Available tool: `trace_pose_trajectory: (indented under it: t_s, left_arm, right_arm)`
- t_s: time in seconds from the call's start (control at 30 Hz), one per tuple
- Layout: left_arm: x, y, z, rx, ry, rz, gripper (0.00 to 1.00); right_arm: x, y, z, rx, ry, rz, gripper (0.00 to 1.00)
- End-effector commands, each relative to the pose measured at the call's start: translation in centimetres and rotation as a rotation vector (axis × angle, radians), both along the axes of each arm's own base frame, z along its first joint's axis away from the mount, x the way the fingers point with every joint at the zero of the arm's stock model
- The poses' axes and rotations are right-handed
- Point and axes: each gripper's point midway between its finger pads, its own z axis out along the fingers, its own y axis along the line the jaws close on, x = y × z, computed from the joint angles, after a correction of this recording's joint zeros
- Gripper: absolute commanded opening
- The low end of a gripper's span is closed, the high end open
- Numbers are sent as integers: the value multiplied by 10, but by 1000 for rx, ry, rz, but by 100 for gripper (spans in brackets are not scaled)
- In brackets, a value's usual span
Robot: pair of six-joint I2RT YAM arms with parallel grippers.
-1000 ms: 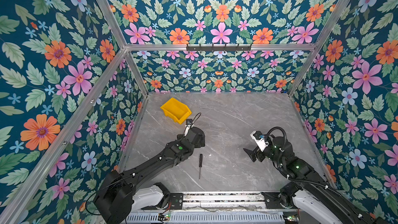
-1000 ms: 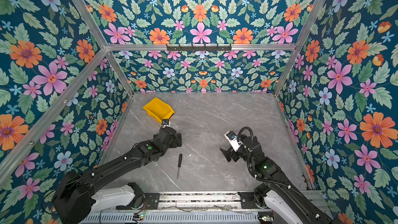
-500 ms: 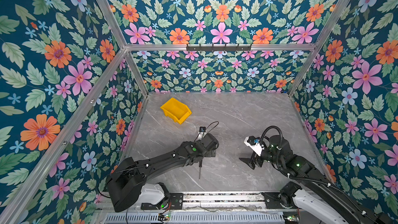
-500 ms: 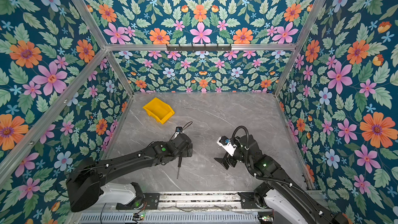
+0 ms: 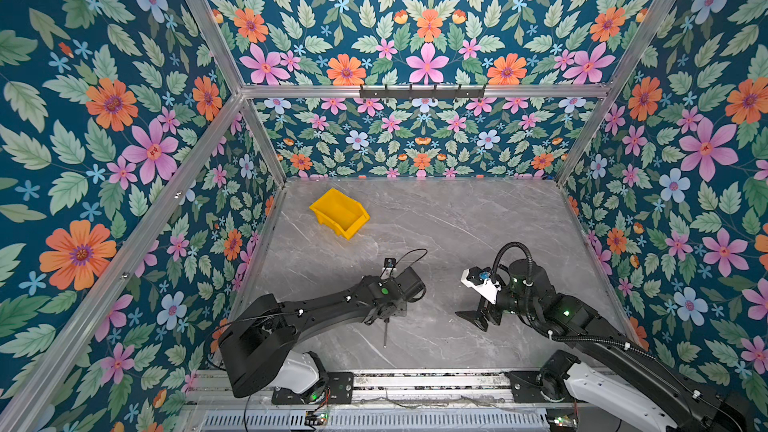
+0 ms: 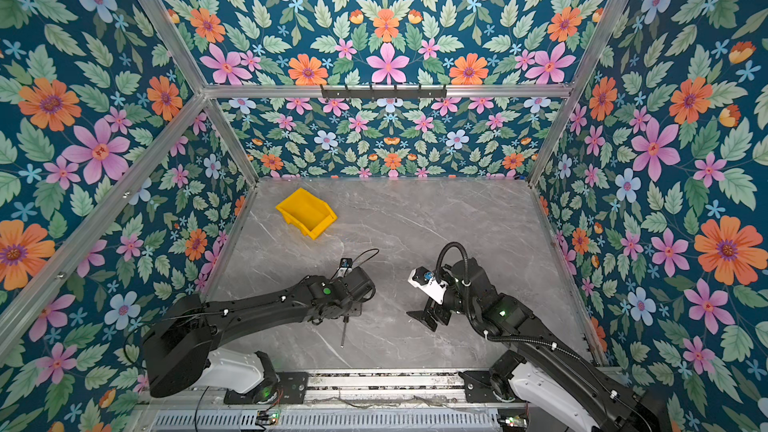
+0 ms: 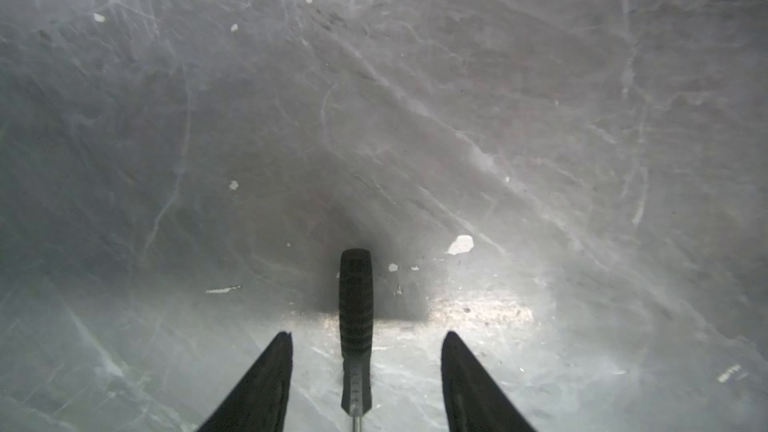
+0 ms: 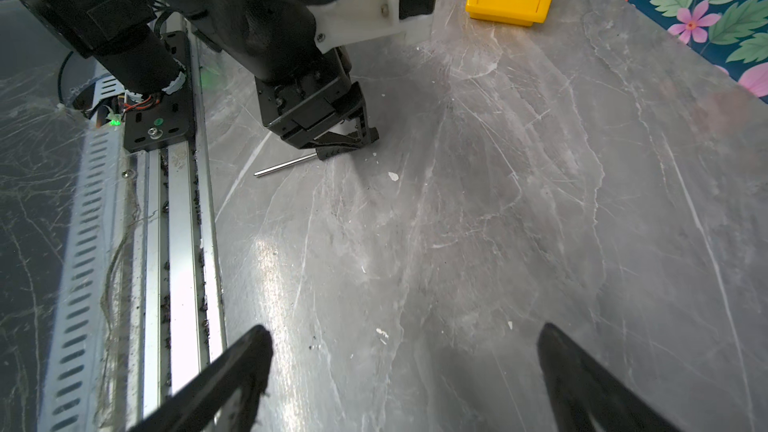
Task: Put the screwdriver in the bin
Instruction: 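Lower the left gripper over the screwdriver handle and close on it, then lift the screwdriver off the table with the left gripper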
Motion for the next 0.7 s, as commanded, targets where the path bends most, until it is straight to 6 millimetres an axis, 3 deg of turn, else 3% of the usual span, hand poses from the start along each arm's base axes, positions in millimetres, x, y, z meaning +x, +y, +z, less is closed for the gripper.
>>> trace_pose_trajectory:
  t_s: [0.0, 0.2, 0.67]
  left_arm:
    - [-3, 6, -7, 25, 16, 12, 59]
    - [-5, 6, -15, 15, 29, 10, 56]
    - [-10, 5, -34, -3, 64, 24, 39]
  right_arm:
    - [-2, 0, -2, -32, -19, 27, 99]
    - [-13, 10, -3, -14, -8, 112, 99]
    - [-10, 14, -5, -23, -13, 121, 99]
